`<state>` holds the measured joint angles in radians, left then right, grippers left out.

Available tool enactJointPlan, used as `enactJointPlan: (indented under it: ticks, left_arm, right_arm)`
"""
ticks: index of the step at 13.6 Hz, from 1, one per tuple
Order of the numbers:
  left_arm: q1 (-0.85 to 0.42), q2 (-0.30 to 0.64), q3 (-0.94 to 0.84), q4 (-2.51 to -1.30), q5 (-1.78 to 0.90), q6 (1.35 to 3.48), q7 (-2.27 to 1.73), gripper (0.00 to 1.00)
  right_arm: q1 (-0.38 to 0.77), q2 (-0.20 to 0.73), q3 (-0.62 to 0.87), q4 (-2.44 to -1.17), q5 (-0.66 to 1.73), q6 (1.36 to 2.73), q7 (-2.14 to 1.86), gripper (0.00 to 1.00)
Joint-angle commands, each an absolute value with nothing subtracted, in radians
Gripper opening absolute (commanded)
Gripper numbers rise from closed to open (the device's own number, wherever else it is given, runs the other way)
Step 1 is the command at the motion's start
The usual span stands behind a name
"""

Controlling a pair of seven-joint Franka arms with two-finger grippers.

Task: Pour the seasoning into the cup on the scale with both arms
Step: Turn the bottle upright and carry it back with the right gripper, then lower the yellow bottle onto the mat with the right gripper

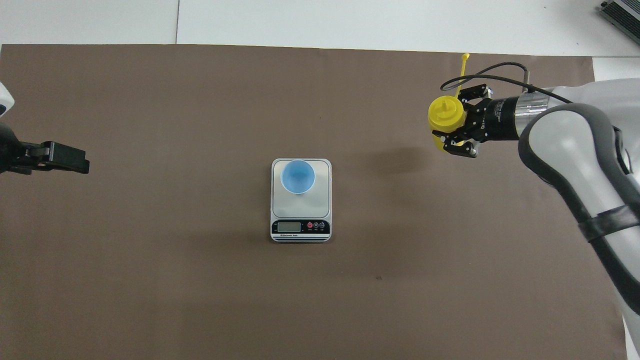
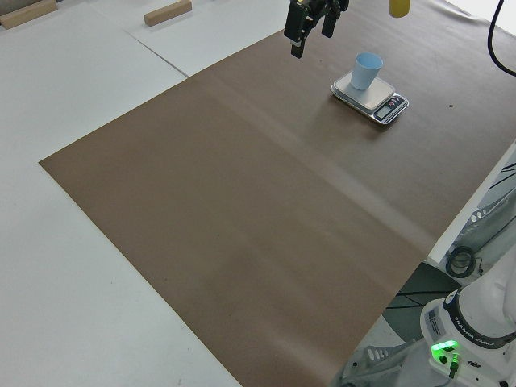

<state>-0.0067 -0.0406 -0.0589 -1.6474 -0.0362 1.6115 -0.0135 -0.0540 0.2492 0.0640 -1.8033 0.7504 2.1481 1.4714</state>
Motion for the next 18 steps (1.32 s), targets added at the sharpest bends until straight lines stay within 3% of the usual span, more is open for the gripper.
enactJointPlan:
  ticks: [1,7,18]
  left_arm:
    - [-0.006,-0.055,-0.057,-1.664,-0.034,1.612,-0.023,1.00]
    - [-0.006,-0.055,-0.057,-1.664,-0.032,1.612,-0.023,1.00]
    - [-0.006,-0.055,-0.057,-1.664,-0.032,1.614,-0.023,1.00]
  right_arm:
    - [-0.138,0.199,0.077,-1.871,0.859,2.088,1.306,0.00]
    - [-0.268,0.209,0.077,-1.890,0.983,1.918,1.157,0.00]
    - [-0.359,0.340,0.075,-1.904,1.065,1.858,1.036,0.00]
